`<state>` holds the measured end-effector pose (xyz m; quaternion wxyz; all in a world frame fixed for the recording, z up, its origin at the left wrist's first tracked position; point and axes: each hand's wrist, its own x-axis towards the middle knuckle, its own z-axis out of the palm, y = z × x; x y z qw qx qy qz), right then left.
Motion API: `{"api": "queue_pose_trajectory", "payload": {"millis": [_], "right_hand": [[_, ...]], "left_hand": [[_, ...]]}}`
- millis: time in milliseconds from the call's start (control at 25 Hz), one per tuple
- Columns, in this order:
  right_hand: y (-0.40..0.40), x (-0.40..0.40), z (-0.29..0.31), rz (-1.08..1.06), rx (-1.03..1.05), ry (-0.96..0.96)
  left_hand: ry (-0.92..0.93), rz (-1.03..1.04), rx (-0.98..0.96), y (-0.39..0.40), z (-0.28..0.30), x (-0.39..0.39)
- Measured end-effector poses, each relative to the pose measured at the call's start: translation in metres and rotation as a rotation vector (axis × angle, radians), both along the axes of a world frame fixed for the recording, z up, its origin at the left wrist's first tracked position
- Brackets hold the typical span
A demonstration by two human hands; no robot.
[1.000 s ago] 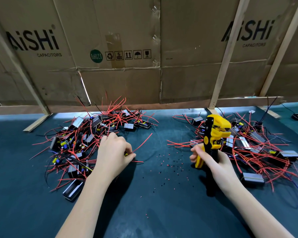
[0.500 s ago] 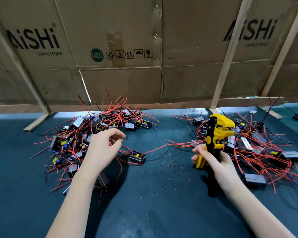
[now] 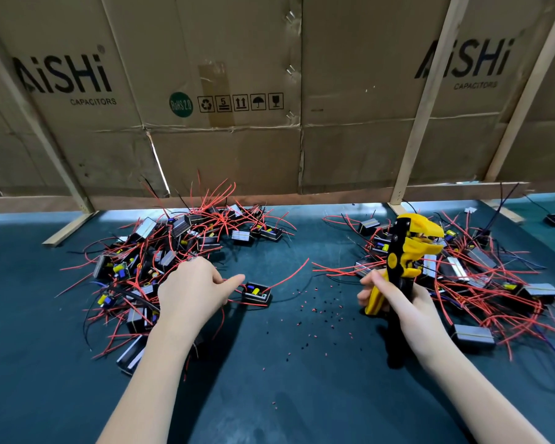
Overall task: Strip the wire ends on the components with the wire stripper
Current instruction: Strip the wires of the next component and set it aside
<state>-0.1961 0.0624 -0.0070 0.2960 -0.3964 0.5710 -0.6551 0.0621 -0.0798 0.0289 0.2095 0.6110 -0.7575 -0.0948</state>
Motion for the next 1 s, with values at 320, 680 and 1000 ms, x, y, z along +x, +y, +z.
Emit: {"api": "queue_pose_trajectory", "payload": {"millis": [320, 680, 1000], "right_hand": [[0.001, 0.001, 0.000, -0.010, 0.016, 0.011], [0.002, 0.003, 0.001, -0.023, 0.022, 0.031], [0.002, 0.002, 0.001, -0.021, 0.029, 0.035]], "left_hand": [[0.064, 0.144, -0.129, 0.000, -0.018, -0.020], [0.296, 0.058, -0.023, -0.006, -0.023, -0.019], [0.318, -0.047, 0.030, -0.001, -0.024, -0.026]]}}
